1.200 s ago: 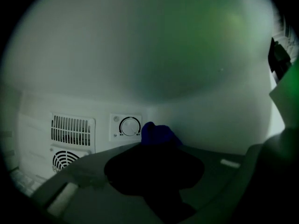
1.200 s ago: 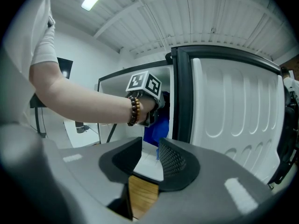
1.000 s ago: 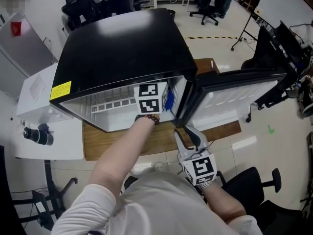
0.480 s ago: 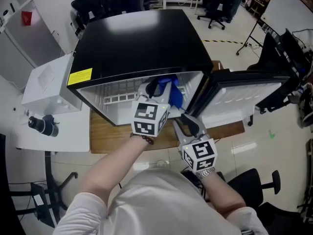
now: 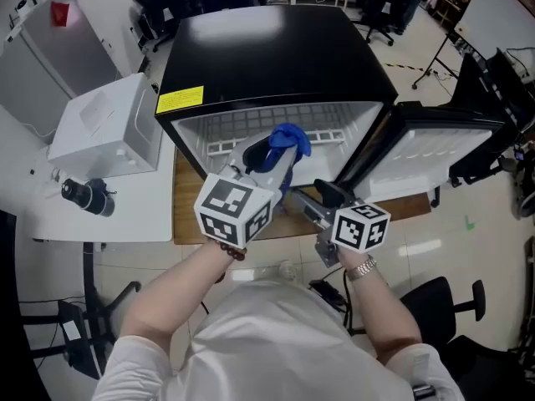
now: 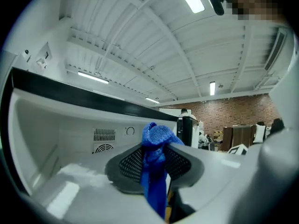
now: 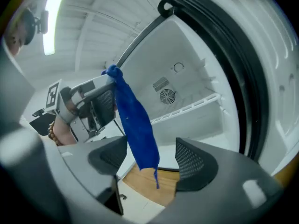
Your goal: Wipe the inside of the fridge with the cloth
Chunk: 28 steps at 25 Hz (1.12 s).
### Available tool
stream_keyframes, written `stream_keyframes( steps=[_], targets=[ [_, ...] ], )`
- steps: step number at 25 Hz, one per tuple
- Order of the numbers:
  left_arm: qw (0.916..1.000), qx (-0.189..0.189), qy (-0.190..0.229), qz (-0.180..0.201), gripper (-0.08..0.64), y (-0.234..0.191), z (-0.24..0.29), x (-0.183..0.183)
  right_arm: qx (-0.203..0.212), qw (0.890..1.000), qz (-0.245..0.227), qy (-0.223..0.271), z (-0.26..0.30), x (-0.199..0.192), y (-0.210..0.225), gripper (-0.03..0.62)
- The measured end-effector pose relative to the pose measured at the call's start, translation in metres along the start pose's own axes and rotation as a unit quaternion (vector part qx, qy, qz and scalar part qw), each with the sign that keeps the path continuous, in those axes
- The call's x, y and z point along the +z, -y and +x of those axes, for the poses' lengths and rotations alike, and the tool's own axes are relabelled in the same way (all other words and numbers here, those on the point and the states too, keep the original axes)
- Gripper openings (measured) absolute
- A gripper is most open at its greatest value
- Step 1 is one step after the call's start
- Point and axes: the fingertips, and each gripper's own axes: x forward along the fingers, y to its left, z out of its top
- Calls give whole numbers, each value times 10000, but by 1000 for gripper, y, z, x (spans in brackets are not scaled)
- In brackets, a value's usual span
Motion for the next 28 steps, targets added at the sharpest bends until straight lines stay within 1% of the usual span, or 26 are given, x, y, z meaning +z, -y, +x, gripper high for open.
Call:
stream_keyframes(
  steps=[3,6,8,9,10,11,12,14,16,18,19,20,21,22,23,24,26,28],
  targets=[
    [9993,-341,-54,-110,94,-2,-25,5,531,9981,176,-268,12,-14,-16,331],
    [9981,-601,-58,-101,94,-9,-54,10,957,9926,607,-438,26,-26,-30,337],
    [9972,-743,-52,-84,94,-10,-67,12,1253,9858,978,-549,33,-36,-38,346],
    [9966,-814,-44,-97,95,-8,-70,13,1436,9795,1280,-605,35,-41,-42,362],
    [9960,-889,-31,-124,95,-6,-74,15,1669,9700,1641,-649,38,-46,-47,375],
    [9952,-965,-19,-161,95,-5,-78,16,1956,9587,1949,-675,41,-50,-57,378],
    [9943,-1044,-8,-205,95,-4,-84,17,2258,9480,2136,-692,45,-53,-68,378],
    [9922,-1209,6,-305,95,-3,-95,18,2775,9307,2267,-738,53,-58,-92,377],
    [9903,-1350,-17,-333,95,0,-104,17,3165,9183,2252,-766,58,-59,-113,377],
    [9900,-1394,-127,-201,95,0,-111,11,3498,9088,2170,-680,59,-54,-132,377],
    [9906,-1352,-219,-56,95,-1,-115,6,3569,9092,2064,-586,58,-49,-138,366],
    [9913,-1268,-332,138,96,-3,-118,0,3524,9156,1879,-472,56,-44,-140,305],
    [9916,-1157,-457,359,96,-7,-121,-7,3368,9271,1608,-354,55,-39,-138,185],
    [9912,-1041,-581,574,95,-12,-124,-13,3160,9394,1306,-252,55,-34,-135,88],
    [9904,-947,-685,738,97,-16,-127,-20,2970,9490,1045,-175,54,-29,-133,75],
    [9898,-886,-759,817,100,-19,-130,-25,2821,9556,844,-115,53,-25,-132,75],
    [9896,-771,-861,855,104,-25,-134,-33,2548,9658,474,21,49,-15,-135,74],
    [9873,-588,-1008,1075,104,-31,-137,-45,2335,9721,167,172,44,-5,-142,74]
  ],
)
